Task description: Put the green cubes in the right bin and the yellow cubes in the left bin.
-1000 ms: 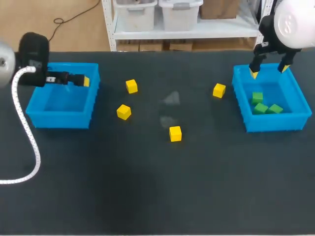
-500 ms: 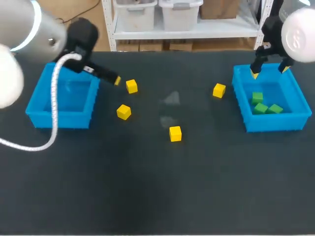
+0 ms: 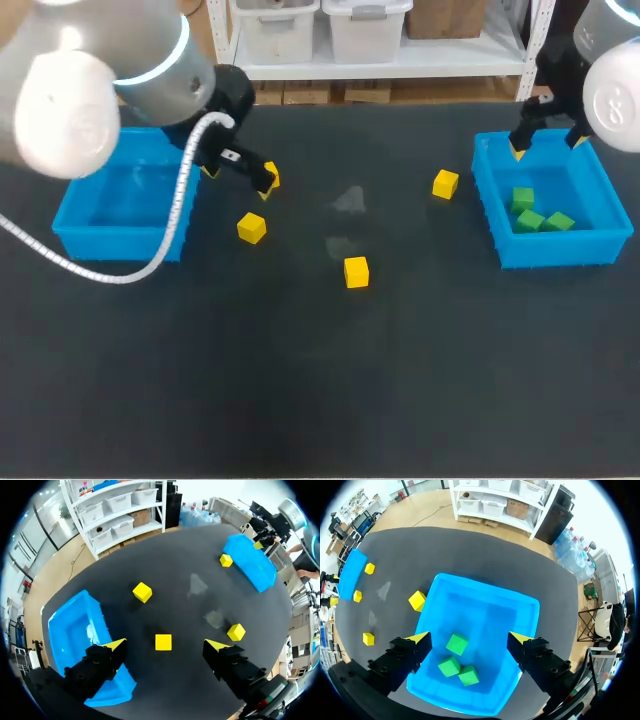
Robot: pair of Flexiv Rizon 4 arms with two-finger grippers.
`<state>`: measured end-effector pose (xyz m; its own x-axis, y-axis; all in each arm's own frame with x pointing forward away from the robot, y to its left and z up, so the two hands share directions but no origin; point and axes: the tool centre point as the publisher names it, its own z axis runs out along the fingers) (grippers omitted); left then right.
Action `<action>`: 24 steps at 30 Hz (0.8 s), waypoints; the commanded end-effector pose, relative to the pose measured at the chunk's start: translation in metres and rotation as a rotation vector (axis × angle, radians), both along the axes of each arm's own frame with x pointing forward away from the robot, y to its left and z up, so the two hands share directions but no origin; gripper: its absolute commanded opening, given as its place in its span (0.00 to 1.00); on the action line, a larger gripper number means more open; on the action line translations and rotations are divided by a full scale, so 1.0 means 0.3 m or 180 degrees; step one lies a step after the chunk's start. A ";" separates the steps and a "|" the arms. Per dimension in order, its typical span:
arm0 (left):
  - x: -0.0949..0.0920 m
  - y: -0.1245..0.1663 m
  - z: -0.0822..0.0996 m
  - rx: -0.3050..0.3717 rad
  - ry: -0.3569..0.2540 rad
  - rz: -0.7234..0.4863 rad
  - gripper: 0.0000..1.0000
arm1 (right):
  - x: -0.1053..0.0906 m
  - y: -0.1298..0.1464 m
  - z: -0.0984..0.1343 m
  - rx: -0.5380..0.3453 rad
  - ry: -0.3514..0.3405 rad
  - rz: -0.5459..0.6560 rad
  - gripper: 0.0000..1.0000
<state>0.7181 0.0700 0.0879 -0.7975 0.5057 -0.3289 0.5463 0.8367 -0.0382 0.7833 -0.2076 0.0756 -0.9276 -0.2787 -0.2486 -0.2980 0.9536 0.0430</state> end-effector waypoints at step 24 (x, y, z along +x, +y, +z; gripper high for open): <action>0.017 -0.011 -0.213 0.0423 0.0599 0.0132 1.00 | -0.019 -0.004 0.000 0.0040 -0.0184 -0.0019 1.00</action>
<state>0.7166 0.0704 0.0299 -0.8570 0.5017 -0.1175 0.5077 0.8612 -0.0260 0.7817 -0.2085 0.0748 -0.9151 -0.2726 -0.2972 -0.2981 0.9535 0.0432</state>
